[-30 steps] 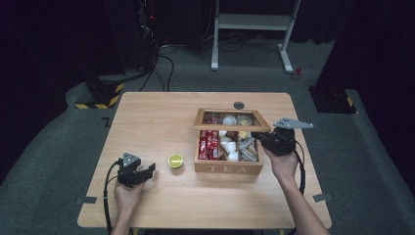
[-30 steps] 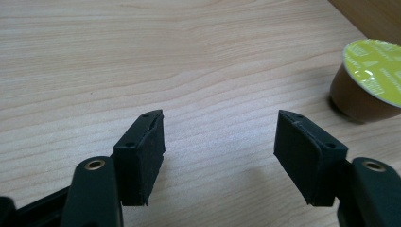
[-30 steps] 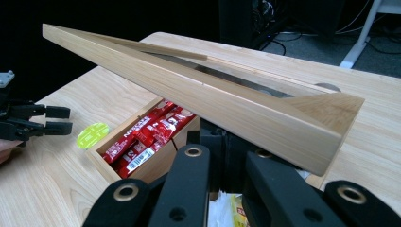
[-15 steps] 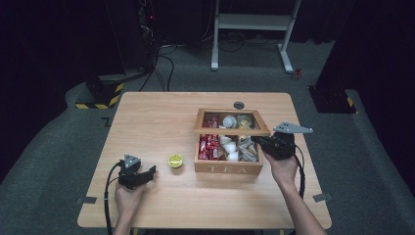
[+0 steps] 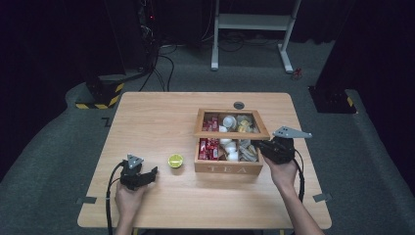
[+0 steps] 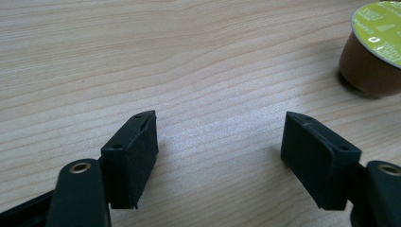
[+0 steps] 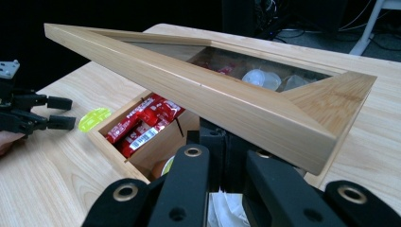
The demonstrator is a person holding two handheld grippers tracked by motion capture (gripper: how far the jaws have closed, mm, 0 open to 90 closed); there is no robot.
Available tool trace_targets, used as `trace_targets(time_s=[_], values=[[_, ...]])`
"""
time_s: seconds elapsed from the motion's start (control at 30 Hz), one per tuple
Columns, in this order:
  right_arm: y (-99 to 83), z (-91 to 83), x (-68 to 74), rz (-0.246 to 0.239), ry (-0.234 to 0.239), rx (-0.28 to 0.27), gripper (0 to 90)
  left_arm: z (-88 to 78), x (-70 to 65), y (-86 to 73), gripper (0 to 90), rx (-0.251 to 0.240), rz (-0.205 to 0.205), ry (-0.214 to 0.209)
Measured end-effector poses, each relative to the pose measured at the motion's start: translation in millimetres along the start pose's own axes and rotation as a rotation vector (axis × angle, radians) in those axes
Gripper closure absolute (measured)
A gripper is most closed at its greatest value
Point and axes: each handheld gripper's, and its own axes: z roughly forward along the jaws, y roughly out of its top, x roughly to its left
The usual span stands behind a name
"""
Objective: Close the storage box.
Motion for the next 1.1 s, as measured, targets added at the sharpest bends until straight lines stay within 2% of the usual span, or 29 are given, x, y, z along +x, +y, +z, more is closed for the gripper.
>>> trace_targets(time_s=[0.47, 1.1], values=[[-10.8, 2.6, 1.9, -0.013, -0.01, 0.029, 89.6, 0.0, 0.1, 0.1, 27.9, 0.001, 0.003, 0.0], [-34.3, 8.3, 3.1, 0.009, 0.006, 0.072, 89.2, 0.0, 0.0, 0.0, 27.5, 0.001, 0.001, -0.001]])
